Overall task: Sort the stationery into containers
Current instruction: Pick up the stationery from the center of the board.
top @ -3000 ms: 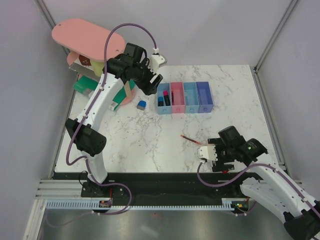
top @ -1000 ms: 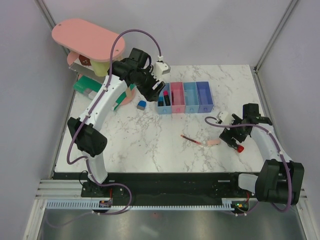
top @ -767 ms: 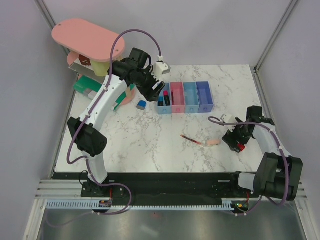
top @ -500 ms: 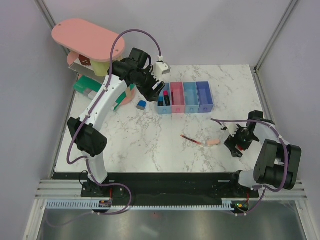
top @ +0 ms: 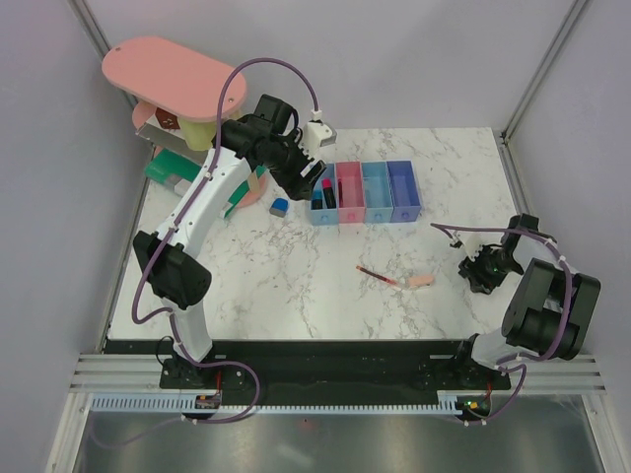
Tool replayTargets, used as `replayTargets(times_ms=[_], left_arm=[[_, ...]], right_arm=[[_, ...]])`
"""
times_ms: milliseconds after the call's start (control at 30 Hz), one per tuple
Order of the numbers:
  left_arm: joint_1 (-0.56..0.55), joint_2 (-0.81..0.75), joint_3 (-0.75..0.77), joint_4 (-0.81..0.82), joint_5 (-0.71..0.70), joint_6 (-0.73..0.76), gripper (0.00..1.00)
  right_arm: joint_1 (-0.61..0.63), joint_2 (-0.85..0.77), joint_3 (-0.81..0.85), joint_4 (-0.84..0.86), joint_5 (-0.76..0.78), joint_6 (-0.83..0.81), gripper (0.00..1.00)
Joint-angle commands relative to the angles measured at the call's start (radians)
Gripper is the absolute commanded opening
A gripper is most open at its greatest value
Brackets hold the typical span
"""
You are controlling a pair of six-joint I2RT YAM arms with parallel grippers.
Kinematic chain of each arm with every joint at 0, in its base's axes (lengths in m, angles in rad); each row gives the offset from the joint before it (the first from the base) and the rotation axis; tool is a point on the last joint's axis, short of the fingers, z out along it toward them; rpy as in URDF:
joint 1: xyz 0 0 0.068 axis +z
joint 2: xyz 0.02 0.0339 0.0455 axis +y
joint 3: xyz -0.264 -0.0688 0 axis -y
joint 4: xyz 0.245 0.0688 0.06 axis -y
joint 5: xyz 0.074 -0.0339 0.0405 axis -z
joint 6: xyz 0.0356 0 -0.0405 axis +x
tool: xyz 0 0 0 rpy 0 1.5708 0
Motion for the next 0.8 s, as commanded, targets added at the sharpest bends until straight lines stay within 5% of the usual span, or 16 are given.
replayTargets(times_ms=[0, 300, 767], left_arm=[[-0.002, -0.024, 0.025, -0.004, 0.021, 0.030, 0.80], [-0.002, -0.001, 0.056, -0.007, 0.027, 0.026, 0.80], [-0.042, 0.114, 0.147, -0.018, 0.263, -0.036, 0.82]], right_arm=[[-0.014, 0.056, -0.074, -0.010, 0.012, -0.038, 0.43], [0.028, -0.043, -0.065, -0.083, 0.013, -0.074, 0.10], [0.206, -0.327, 0.191, -0.103, 0.018, 0.096, 0.04]])
